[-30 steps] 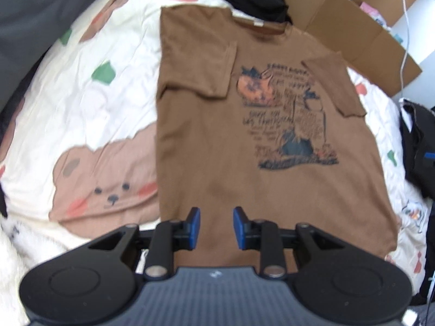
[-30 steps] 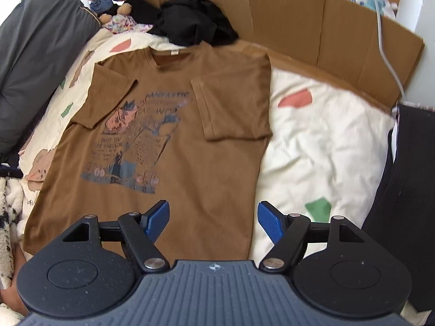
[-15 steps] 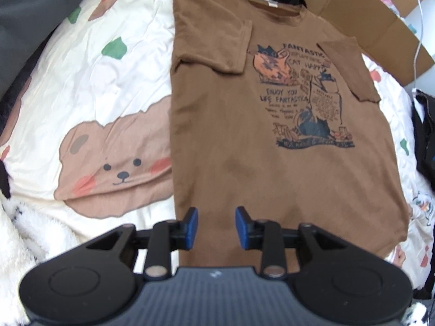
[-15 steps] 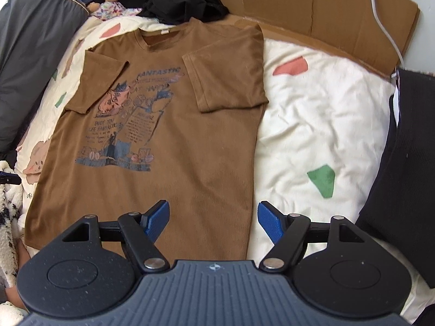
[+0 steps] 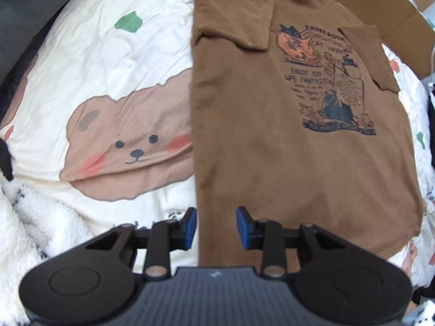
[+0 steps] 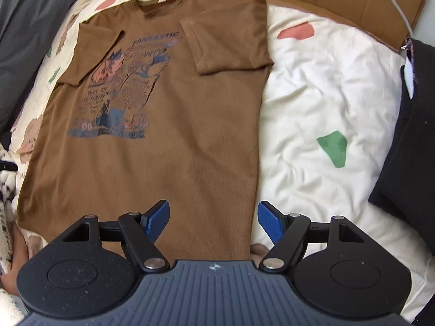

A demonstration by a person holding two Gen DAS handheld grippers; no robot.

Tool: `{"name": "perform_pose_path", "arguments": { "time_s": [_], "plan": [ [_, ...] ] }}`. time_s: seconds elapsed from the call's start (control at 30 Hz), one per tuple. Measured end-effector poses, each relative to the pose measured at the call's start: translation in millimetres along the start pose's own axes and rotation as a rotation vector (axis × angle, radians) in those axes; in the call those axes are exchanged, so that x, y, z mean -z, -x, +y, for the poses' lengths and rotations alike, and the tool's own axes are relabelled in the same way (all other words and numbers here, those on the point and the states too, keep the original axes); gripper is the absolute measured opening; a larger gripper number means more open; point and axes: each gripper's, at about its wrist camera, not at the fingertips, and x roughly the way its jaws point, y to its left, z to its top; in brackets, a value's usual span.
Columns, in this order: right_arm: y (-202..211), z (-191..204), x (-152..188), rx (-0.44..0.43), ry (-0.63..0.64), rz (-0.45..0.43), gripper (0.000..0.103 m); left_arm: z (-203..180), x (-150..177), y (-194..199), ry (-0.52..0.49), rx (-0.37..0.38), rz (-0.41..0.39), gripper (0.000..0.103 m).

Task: Fold clothes
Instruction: 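Lift both open tools and move them to the shirt hem, then grasp the shirt hem with the right tool while the left tool grasps it too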

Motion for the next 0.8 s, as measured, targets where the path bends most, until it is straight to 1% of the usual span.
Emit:
{"name": "perform_pose_path", "arguments": {
  "time_s": [0.1,0.23,0.33,0.43,0.6,0.8],
  "plan": [
    [-2,-5,3,0.001,-0.009,0.007,0.076,10,1,-7,0.008,-0.047,0.039,0.034],
    [-11,-13,8,0.012,-0.035,0.034,0.076,24,4,-17,0.035,-0.055,0.083,0.027],
    [-16,-15,11,0.016,-0.039,0.052,0.076,34,9,-24,0.07,-0.02,0.124,0.026],
    [-19,-12,16,0.012,-0.026,0.068,0.076,32,14,-26,0.059,0.035,0.154,0.026],
    [-25,-15,21,0.029,-0.026,0.102,0.076,27,20,-25,0.052,0.08,0.183,0.027],
    [-26,-17,23,0.032,-0.029,0.119,0.076,19,32,-31,0.023,0.077,0.239,0.027]
  ]
}}
